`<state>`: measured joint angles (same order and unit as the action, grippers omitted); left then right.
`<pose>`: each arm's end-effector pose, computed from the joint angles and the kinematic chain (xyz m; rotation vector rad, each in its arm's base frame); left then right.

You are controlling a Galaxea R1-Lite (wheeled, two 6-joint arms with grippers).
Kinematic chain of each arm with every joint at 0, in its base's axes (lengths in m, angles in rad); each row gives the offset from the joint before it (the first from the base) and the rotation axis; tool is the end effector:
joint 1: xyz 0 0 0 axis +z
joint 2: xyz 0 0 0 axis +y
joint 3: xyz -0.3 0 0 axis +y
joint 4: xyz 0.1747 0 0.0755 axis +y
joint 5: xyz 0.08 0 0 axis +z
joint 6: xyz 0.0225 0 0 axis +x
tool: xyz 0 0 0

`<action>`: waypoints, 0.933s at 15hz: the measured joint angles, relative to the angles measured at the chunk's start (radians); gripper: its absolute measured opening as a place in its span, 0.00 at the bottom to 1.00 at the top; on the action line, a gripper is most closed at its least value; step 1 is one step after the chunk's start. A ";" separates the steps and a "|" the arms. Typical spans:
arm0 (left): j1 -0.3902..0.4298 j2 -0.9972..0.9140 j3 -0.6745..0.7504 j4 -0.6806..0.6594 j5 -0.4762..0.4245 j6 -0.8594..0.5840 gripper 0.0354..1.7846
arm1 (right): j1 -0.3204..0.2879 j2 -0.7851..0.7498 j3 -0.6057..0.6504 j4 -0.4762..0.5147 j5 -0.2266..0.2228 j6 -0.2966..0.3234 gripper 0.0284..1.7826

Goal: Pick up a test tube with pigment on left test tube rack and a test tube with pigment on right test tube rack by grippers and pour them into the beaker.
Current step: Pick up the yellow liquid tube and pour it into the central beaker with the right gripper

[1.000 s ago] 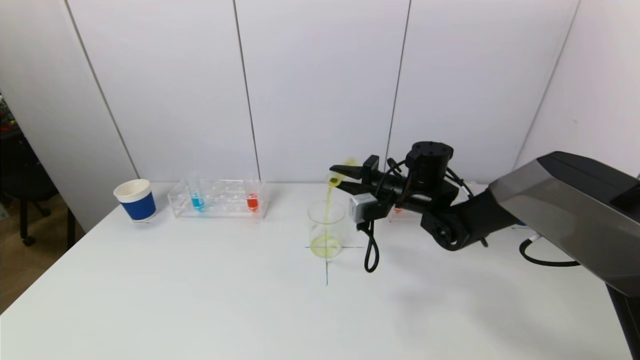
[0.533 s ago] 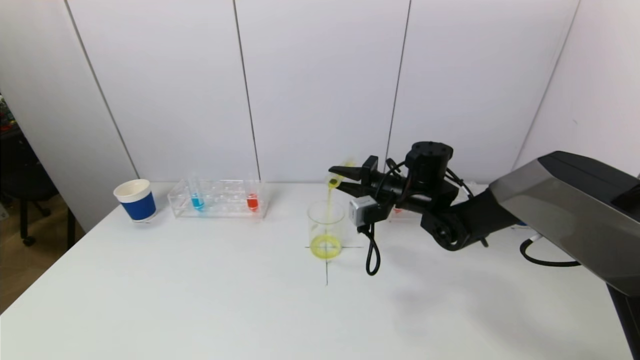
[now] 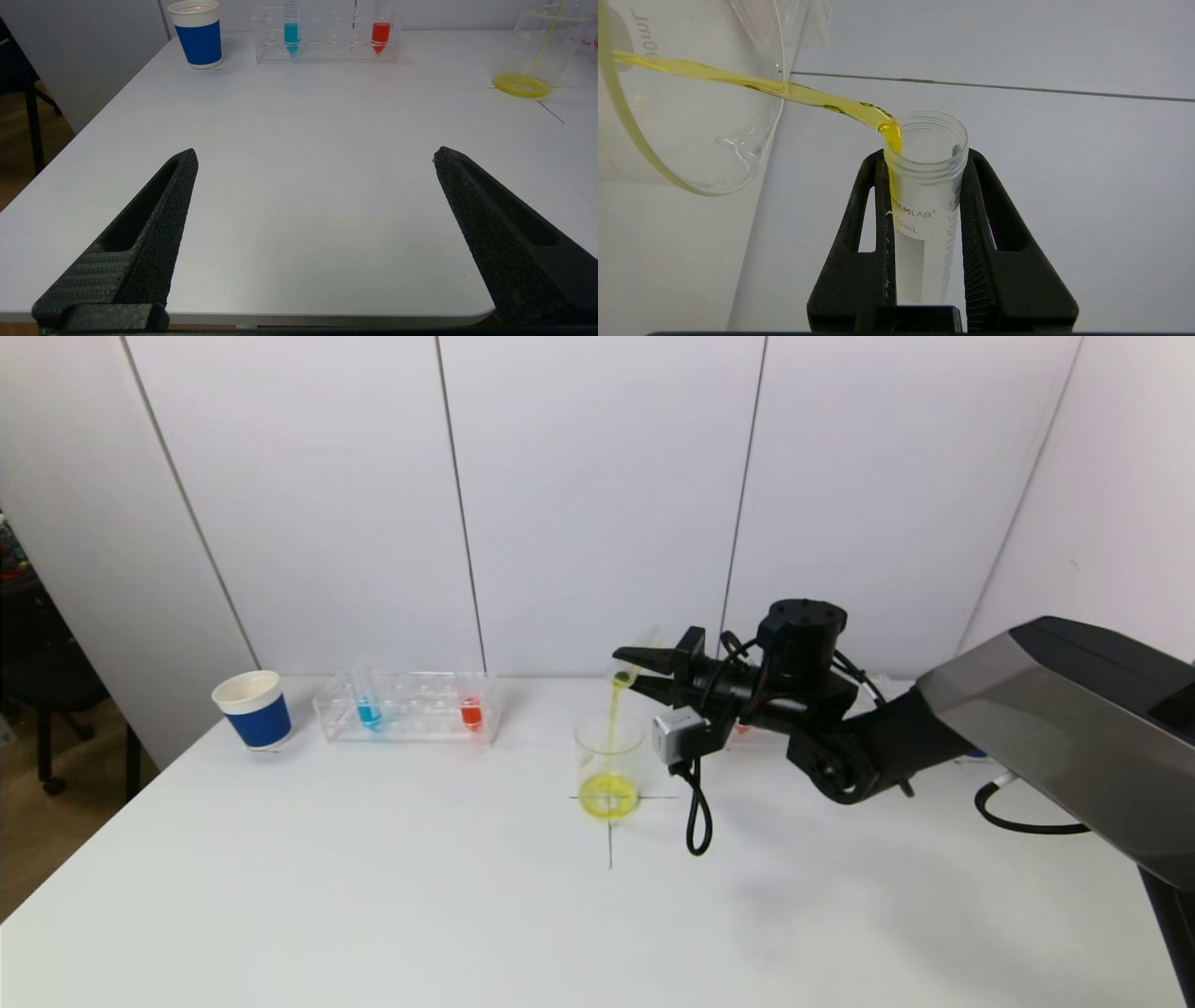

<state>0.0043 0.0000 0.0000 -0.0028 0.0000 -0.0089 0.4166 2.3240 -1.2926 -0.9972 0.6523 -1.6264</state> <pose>-0.0228 -0.0001 0.0758 -0.0089 -0.0028 0.0043 0.4129 0.1976 0.1044 -1.4502 -0.8332 0.8424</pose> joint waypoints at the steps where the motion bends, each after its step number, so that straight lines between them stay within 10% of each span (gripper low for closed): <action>1: 0.000 0.000 0.000 0.000 0.000 0.000 0.99 | 0.001 -0.002 0.001 0.002 0.000 -0.013 0.25; 14: 0.000 0.000 0.000 0.000 0.000 0.000 0.99 | 0.016 -0.031 0.007 0.073 -0.001 -0.182 0.25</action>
<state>0.0043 0.0000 0.0000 -0.0028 0.0000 -0.0085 0.4330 2.2928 -1.2860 -0.9240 0.6509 -1.8087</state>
